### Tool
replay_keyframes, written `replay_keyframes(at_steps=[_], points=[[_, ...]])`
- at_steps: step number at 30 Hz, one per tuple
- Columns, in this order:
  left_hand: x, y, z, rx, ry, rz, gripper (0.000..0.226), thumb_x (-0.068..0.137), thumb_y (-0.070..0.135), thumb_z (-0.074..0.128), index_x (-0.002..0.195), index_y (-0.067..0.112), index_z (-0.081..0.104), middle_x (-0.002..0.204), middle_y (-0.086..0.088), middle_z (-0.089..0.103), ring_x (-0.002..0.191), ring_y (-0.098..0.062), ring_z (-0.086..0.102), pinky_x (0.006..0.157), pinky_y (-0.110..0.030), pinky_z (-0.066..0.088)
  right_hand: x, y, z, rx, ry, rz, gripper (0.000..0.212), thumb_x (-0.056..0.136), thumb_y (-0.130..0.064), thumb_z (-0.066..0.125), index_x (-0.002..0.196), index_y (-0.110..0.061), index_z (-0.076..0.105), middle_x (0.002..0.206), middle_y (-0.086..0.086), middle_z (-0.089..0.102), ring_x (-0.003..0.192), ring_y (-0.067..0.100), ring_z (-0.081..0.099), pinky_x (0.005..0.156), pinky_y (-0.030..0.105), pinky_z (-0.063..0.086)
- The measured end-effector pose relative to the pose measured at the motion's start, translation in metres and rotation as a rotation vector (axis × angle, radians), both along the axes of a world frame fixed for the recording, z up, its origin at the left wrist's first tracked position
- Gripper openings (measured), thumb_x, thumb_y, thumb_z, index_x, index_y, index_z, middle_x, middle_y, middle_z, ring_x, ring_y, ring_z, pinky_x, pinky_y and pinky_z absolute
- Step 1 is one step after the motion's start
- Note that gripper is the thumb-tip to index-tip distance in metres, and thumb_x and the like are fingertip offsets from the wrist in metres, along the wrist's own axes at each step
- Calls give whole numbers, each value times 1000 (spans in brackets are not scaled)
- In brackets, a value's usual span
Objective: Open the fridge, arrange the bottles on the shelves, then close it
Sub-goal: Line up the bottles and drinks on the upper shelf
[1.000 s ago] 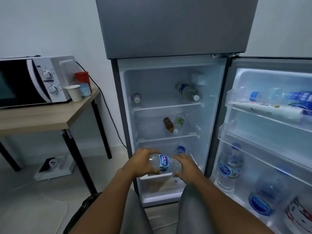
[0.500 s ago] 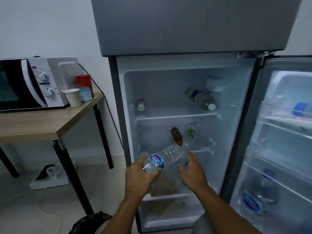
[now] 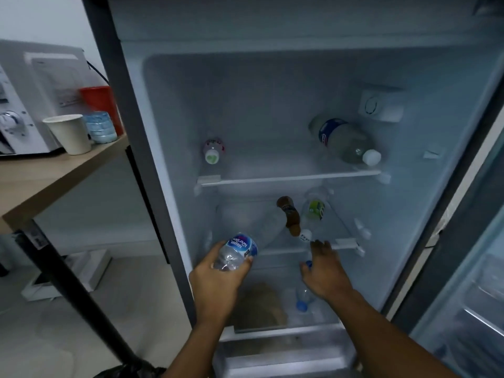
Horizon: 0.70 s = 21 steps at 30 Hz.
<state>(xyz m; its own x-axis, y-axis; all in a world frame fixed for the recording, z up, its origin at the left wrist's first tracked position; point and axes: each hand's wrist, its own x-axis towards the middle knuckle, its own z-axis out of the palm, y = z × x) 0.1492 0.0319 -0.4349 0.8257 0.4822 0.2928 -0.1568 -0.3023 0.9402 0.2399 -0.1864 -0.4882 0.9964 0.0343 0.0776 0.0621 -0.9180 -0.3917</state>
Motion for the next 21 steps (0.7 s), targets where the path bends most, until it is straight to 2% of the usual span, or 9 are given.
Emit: replay_keyframes(at_steps=[3,8,12,14,16,19,21], points=[[-6,-2,2,7,-20,-33,59,58,30,91,112,22,70,97,6,73,86,-9,71,71,-21,58,1,1,0,-80,34,17,68,98,-36,43,153,-5,19,161,13,21,150,31,11,122,40,9],[-18,-8,18,19,-105,-42,67,54,45,85,114,19,70,101,5,73,89,-11,71,72,-24,60,-1,0,8,-155,131,35,73,97,-40,43,155,-7,13,163,11,12,151,30,6,123,44,7],[-35,-8,42,64,-172,-36,57,57,41,87,109,31,67,97,10,72,87,-3,70,67,-22,59,-12,5,23,-159,207,43,74,95,-38,46,154,-7,15,163,12,11,151,29,9,122,44,10],[-43,-6,51,75,-202,-31,56,60,36,89,110,24,70,97,7,73,86,-6,71,66,-27,61,-20,9,32,-100,210,31,66,94,-38,47,148,-6,29,158,16,23,146,30,21,120,42,19],[-52,-5,61,71,-236,-28,56,62,34,89,112,19,70,97,4,74,86,-9,72,65,-30,61,-29,14,38,6,170,14,53,93,-37,49,136,-7,44,143,17,42,133,31,40,112,39,35],[-61,-5,81,61,-303,-18,50,64,28,89,109,19,70,92,4,74,82,-10,73,62,-26,60,-42,22,50,81,106,26,41,93,-35,49,123,-9,52,128,14,53,115,27,54,100,36,46],[-62,-7,96,58,-326,2,49,65,29,89,109,20,70,91,4,73,81,-9,72,61,-22,58,-48,26,58,113,90,39,38,93,-34,48,121,-10,53,126,12,56,110,26,57,95,35,49]])
